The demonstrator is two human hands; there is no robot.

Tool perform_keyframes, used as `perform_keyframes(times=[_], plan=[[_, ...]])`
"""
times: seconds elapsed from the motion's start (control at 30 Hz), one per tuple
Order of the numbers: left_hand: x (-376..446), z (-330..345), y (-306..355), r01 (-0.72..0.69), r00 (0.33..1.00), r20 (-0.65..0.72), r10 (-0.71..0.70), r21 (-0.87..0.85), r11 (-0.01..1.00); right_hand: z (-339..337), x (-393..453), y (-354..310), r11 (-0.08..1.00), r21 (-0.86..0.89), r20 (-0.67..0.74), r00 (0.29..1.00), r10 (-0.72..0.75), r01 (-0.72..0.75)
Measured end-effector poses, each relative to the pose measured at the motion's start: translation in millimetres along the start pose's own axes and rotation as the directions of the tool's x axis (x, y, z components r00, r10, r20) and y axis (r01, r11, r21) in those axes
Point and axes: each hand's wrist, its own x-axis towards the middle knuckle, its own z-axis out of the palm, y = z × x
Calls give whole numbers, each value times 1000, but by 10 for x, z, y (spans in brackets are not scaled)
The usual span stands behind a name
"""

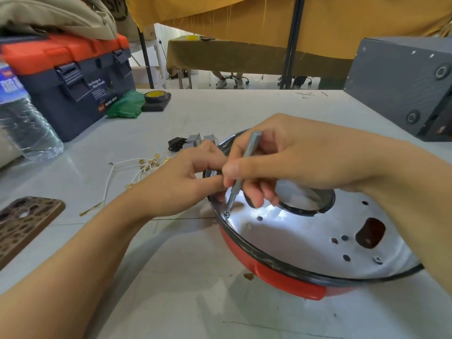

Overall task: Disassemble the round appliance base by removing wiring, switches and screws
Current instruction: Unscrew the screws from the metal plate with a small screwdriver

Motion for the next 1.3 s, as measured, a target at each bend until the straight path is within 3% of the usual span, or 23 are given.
perform_keyframes(times=[0.23, 0.33, 0.7, 0.97, 1.3], plan=[[-9, -9, -5, 17, 1000, 15, -18, 38, 999, 85, 123, -46, 994, -104, -50, 999, 11, -16], [-19, -5, 24, 31, 999, 25, -31, 0, 1000, 94, 122, 1, 997, -72, -72, 997, 18, -23], [-26, 13, 40, 3, 1000, 28, -6, 119, 993, 7, 4, 120, 1000, -10, -79, 997, -1, 0], [-32, 27, 55, 28, 1000, -4, -28, 46, 999, 106, 47, 93, 997, -78, -120, 993, -12, 3], [-24, 20, 55, 2, 1000, 8, -3, 54, 999, 67, 31, 132, 1000, 8, -109, 994, 1, 0]])
